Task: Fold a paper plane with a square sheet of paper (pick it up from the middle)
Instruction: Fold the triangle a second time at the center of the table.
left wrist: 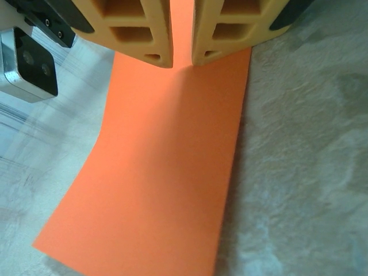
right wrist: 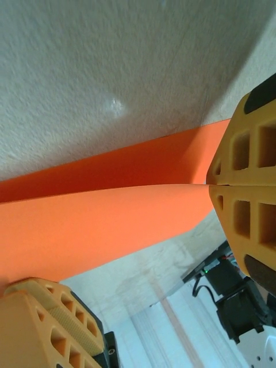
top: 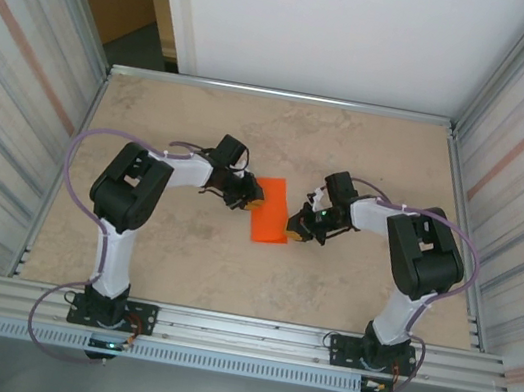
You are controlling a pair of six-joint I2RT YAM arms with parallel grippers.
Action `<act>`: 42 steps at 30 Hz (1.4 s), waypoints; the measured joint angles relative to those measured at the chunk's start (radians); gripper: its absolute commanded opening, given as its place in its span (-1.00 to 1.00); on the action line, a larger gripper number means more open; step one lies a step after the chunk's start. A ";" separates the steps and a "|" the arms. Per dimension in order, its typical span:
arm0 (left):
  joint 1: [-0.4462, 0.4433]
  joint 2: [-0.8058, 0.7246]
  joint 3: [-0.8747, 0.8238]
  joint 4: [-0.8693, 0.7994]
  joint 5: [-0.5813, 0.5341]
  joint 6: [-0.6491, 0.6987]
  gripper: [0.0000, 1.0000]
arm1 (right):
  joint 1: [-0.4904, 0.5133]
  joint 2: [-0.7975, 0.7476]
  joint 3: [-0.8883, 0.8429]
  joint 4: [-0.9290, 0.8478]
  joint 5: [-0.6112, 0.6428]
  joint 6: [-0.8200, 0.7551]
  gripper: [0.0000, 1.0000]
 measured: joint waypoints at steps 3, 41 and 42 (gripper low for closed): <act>0.011 -0.002 0.001 0.015 0.023 0.016 -0.69 | -0.010 -0.010 0.000 -0.018 0.000 0.001 -1.00; 0.026 0.094 0.132 -0.080 0.037 0.160 -0.85 | 0.087 0.104 0.173 0.026 0.024 0.073 -1.00; 0.025 0.094 0.132 -0.080 0.037 0.160 -0.85 | 0.090 0.109 0.173 0.032 0.026 0.076 -1.00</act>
